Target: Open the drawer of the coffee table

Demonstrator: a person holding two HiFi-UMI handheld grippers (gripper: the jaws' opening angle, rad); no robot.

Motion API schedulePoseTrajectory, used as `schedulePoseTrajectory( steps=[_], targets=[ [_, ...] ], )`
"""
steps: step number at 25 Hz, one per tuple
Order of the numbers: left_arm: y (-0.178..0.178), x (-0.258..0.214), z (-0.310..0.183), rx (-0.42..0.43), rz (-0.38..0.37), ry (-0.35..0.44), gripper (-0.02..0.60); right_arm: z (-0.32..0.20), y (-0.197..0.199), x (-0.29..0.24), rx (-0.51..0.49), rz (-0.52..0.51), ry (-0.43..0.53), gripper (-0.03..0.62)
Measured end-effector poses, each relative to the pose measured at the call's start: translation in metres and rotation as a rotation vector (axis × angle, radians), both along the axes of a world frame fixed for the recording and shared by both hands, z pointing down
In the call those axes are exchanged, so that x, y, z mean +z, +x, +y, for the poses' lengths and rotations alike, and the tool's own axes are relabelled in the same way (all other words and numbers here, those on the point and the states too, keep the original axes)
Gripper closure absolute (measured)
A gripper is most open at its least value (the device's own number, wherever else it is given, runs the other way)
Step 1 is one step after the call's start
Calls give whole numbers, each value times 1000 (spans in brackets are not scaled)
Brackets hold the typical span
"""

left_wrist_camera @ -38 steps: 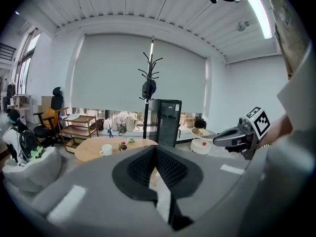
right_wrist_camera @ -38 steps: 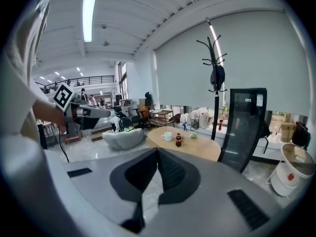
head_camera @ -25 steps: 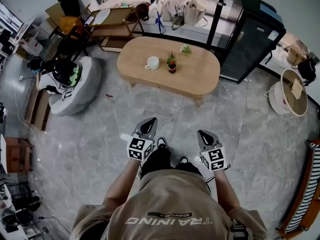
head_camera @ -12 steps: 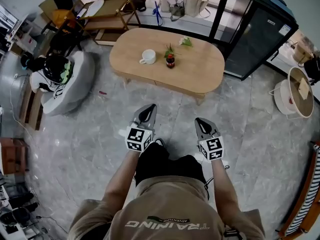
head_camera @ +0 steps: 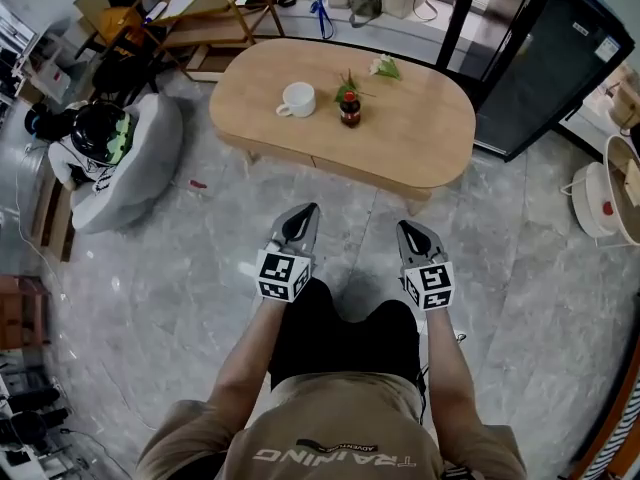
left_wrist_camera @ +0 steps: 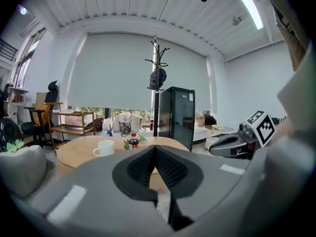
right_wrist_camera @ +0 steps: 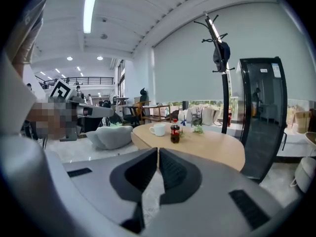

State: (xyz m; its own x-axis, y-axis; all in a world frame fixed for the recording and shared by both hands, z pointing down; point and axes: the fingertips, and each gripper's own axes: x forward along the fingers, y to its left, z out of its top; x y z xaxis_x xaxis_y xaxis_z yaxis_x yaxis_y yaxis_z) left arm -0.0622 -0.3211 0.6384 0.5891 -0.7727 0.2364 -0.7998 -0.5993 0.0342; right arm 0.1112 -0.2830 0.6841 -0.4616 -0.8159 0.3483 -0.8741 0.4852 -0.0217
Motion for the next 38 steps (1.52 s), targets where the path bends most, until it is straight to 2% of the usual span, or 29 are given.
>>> schedulePoseTrajectory(
  steps=[5, 14, 22, 24, 27, 29, 30, 31, 32, 34, 38],
  targets=[
    [-7, 70, -33, 1, -48, 51, 591, -22, -1, 74, 14, -33, 15, 589],
    [-11, 166, -74, -78, 40, 116, 591, -50, -16, 210, -27, -22, 80, 589],
    [-6, 190, -77, -141, 121, 101, 591, -83, -22, 265, -37, -85, 83, 588],
    [-1, 191, -76, -139, 109, 114, 591, -92, -20, 274, -36, -108, 72, 588],
    [4, 192, -70, -124, 51, 141, 591, -106, -19, 288, -41, -144, 57, 588],
    [4, 198, -69, -143, 52, 134, 591, -117, -18, 302, -38, -188, 35, 585],
    [3, 204, -69, -158, 55, 123, 591, -123, -18, 310, -39, -206, 18, 544],
    [4, 210, -70, -172, 52, 114, 591, -129, -19, 318, -41, -225, 2, 476],
    [6, 217, -70, -178, 45, 109, 591, -136, -21, 325, -43, -250, -8, 451],
    [14, 224, -72, -168, 44, 105, 591, -149, -27, 334, -46, -319, -9, 424],
    [37, 232, -71, -123, 38, 104, 591, -170, -31, 331, -35, -407, 56, 410]
  ],
)
